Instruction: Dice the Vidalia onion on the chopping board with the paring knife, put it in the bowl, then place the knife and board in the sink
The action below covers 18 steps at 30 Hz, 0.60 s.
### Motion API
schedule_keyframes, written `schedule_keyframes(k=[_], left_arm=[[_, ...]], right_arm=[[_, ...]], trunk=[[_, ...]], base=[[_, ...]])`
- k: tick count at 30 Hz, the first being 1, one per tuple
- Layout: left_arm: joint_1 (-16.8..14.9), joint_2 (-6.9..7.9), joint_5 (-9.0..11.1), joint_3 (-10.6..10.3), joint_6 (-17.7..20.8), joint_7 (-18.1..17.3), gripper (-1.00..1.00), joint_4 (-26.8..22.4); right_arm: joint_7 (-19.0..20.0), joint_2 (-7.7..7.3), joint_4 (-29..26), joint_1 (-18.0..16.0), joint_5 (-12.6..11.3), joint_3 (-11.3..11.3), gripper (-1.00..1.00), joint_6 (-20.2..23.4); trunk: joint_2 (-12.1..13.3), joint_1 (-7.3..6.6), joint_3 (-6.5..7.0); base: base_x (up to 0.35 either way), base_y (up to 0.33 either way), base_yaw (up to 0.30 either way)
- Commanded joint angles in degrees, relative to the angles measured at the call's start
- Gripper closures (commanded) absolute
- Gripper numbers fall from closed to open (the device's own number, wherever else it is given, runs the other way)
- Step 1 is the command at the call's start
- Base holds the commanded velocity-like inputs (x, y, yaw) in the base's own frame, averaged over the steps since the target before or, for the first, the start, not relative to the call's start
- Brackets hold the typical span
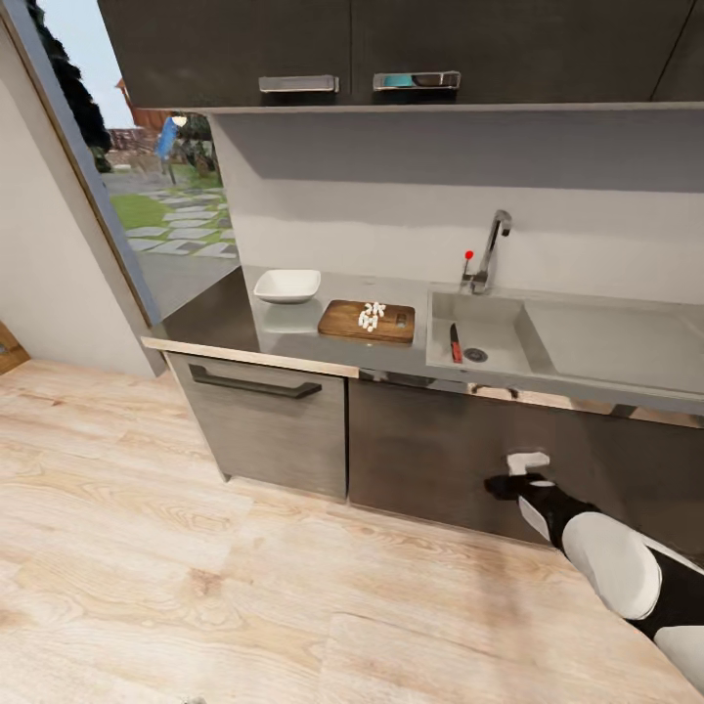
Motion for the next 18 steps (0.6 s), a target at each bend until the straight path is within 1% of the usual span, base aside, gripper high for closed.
schedule_keyframes(k=[1, 2, 3, 4, 5, 6, 7, 8, 9, 14, 16, 17, 18], left_arm=[[-0.1, 0.02, 0.2, 0.3, -0.4, -0.2, -1.00, -0.2], [-0.1, 0.03, 0.2, 0.3, -0.4, -0.2, -1.00, -0.7], [-0.1, 0.04, 0.2, 0.3, -0.4, -0.2, -1.00, -0.8], [-0.1, 0.05, 0.2, 0.3, -0.4, -0.3, -1.00, -1.2], [-0.1, 0.05, 0.2, 0.3, -0.4, -0.3, -1.00, -1.4], [-0.1, 0.05, 0.2, 0.3, -0.4, -0.3, -1.00, -1.5], [-0.1, 0.05, 0.2, 0.4, -0.4, -0.3, -1.00, -1.6], [-0.1, 0.00, 0.2, 0.4, -0.4, -0.3, -1.00, -1.7], [-0.1, -0.10, 0.2, 0.3, -0.4, -0.3, -1.00, -1.7], [-0.1, -0.57, 0.1, 0.0, -0.4, -0.4, -1.00, -2.3], [-0.1, -0.60, 0.1, -0.1, -0.4, -0.4, -1.00, -2.5], [-0.1, -0.62, 0.1, -0.2, -0.4, -0.6, -1.00, -2.5], [-0.1, -0.63, 0.0, -0.3, -0.4, -1.0, -1.00, -2.6]], right_arm=[[0.0, 0.05, 0.1, 2.2, 0.6, -0.4, -1.00, -2.0], [0.0, 0.26, 0.2, 4.7, 0.5, -0.4, -1.00, -4.9], [0.0, 0.45, 0.2, 6.1, 0.5, -0.4, -1.00, -6.6], [-0.2, 1.49, 0.3, 10.8, 0.5, -0.4, -1.00, -11.9], [-0.3, 2.42, 0.3, 14.0, 0.5, -0.4, -1.00, -15.2], [-0.4, 2.86, 0.3, 15.6, 0.5, -0.4, -1.00, -16.7], [-0.6, 4.00, 0.4, 19.9, 0.5, -0.5, -1.00, -20.9], [-0.7, 4.65, 0.4, 22.6, 0.5, -0.5, -1.00, -23.3], [-0.9, 5.54, 0.4, 26.4, 0.5, -0.5, -1.00, -26.8], [-1.9, 8.09, 0.4, 37.1, 0.5, -0.5, -1.00, -37.8], [-4.3, 9.61, 0.4, 41.2, 0.5, -0.5, -1.00, -43.7], [-6.6, 10.27, 0.4, 42.7, 0.5, -0.5, -1.00, -46.7], [-9.9, 10.80, 0.4, 43.9, 0.5, -0.5, -1.00, -49.4]], trunk=[[0.0, 0.00, -0.04], [0.0, 0.00, -0.04], [0.0, 0.00, -0.04], [0.0, 0.00, -0.04], [0.0, 0.00, -0.04], [0.0, 0.00, -0.04], [0.0, 0.00, -0.04], [0.0, 0.00, -0.04], [0.0, 0.00, -0.04], [0.0, 0.00, -0.04], [0.0, 0.00, -0.04], [0.0, 0.00, -0.04], [0.0, 0.00, -0.04]], base=[[0.000, 0.000, 0.000], [0.000, 0.000, 0.000], [0.000, 0.000, 0.000], [0.000, 0.000, 0.000], [0.000, 0.000, 0.000], [0.000, 0.000, 0.000], [0.000, 0.000, 0.000], [0.000, 0.000, 0.000], [0.000, 0.000, 0.000], [0.000, 0.000, 0.000], [0.000, 0.000, 0.000], [0.000, 0.000, 0.000], [0.000, 0.000, 0.000]])
